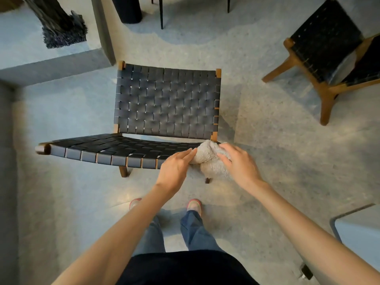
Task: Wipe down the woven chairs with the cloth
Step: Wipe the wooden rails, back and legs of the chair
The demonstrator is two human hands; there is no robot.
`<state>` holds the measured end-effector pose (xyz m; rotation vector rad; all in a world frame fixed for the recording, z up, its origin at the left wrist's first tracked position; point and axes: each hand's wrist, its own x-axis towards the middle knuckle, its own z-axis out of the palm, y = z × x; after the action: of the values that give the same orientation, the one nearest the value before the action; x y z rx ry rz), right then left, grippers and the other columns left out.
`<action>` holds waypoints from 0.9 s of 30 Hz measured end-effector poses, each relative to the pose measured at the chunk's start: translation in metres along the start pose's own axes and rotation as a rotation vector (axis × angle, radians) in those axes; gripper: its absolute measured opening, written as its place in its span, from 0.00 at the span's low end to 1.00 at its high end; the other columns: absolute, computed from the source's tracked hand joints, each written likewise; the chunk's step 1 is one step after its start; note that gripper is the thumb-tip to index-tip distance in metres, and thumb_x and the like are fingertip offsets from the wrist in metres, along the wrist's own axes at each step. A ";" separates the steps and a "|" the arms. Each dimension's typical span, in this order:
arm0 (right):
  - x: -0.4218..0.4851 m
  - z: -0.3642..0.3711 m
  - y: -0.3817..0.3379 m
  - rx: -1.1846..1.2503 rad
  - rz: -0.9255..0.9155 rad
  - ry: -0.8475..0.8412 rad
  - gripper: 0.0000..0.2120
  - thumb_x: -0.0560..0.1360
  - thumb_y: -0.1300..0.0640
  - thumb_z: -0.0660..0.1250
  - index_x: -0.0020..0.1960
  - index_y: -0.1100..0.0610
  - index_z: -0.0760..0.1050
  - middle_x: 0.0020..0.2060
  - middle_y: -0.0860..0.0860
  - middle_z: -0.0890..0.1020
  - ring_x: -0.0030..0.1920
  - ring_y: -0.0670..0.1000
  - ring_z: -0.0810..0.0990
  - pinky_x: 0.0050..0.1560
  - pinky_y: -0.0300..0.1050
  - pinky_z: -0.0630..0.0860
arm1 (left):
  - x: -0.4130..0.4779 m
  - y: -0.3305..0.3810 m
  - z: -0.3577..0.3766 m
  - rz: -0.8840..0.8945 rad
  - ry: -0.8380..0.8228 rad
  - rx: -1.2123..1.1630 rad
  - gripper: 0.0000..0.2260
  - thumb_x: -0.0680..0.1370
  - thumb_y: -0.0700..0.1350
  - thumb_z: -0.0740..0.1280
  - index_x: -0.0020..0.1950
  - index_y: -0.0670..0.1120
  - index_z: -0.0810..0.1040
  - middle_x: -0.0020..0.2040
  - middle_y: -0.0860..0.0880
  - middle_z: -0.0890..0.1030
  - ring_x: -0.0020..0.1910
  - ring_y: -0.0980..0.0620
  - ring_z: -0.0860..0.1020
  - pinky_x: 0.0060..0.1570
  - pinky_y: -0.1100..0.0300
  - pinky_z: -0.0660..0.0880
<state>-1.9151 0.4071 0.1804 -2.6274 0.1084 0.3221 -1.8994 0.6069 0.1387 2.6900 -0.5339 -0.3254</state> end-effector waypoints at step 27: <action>0.094 0.243 -0.387 0.019 -0.135 -0.438 0.30 0.82 0.58 0.57 0.78 0.44 0.47 0.78 0.50 0.44 0.77 0.55 0.48 0.74 0.52 0.54 | -0.122 -0.393 -0.141 -0.536 0.007 -0.620 0.26 0.80 0.54 0.59 0.77 0.50 0.58 0.70 0.45 0.66 0.67 0.49 0.67 0.65 0.63 0.60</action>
<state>-1.8226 0.8613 0.1271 -2.4649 -0.2099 0.8300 -1.8428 1.0375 0.1250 2.1696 0.2751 -0.5217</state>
